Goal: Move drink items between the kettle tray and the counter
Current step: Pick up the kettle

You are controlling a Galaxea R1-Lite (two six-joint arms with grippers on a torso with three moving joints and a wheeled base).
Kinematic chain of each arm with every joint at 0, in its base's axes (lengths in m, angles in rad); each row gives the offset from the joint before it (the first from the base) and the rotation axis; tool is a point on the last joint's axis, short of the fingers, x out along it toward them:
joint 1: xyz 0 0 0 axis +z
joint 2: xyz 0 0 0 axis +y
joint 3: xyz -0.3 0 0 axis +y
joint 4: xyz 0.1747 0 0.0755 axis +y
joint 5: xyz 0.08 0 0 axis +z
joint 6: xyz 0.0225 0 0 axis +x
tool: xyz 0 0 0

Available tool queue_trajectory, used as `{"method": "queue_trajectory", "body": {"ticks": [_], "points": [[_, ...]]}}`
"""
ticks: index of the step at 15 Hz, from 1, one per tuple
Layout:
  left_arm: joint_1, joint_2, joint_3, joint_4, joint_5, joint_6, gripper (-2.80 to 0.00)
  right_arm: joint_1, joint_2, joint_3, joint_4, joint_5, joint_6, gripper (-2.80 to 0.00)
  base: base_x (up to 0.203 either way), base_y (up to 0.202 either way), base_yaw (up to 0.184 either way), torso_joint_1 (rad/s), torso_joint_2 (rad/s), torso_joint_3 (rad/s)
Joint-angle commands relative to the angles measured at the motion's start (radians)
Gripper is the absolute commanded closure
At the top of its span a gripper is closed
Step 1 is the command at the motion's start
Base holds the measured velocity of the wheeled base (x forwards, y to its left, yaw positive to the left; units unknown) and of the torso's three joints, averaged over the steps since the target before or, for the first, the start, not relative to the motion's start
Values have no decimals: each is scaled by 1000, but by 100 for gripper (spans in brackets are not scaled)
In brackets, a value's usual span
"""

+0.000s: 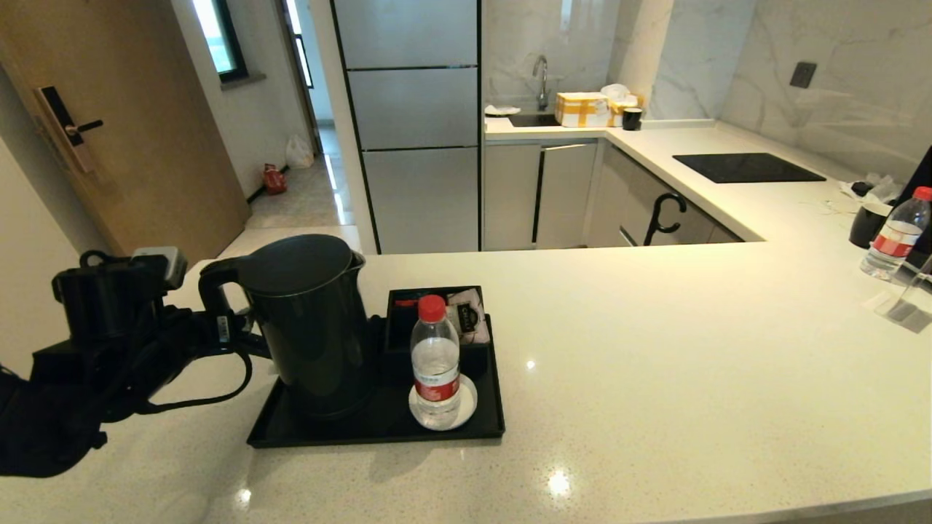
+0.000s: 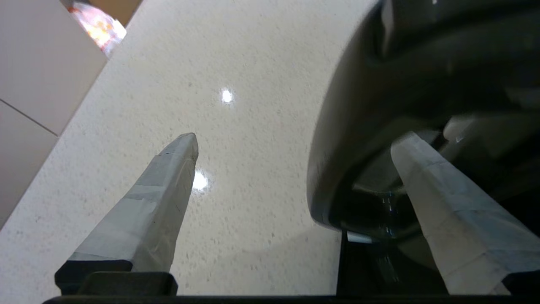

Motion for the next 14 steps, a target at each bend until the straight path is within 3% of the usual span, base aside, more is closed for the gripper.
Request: {"method": "queue_trajectory", "body": {"ticks": [1, 2, 5, 9, 12, 14], "points": [[0, 9, 1, -25, 7, 7, -280, 0, 1, 2, 0, 0, 0, 0, 0, 0, 0, 0, 0, 0], [-1, 5, -5, -47, 31, 45, -280, 0, 1, 2, 0, 0, 0, 0, 0, 0, 0, 0, 0, 0], [0, 23, -8, -70, 47, 74, -280, 0, 1, 2, 0, 0, 0, 0, 0, 0, 0, 0, 0, 0], [4, 30, -9, -71, 48, 80, -280, 0, 1, 2, 0, 0, 0, 0, 0, 0, 0, 0, 0, 0], [6, 96, -2, -182, 45, 115, -280, 0, 1, 2, 0, 0, 0, 0, 0, 0, 0, 0, 0, 0], [7, 109, -3, -191, 45, 122, -280, 0, 1, 2, 0, 0, 0, 0, 0, 0, 0, 0, 0, 0]]}}
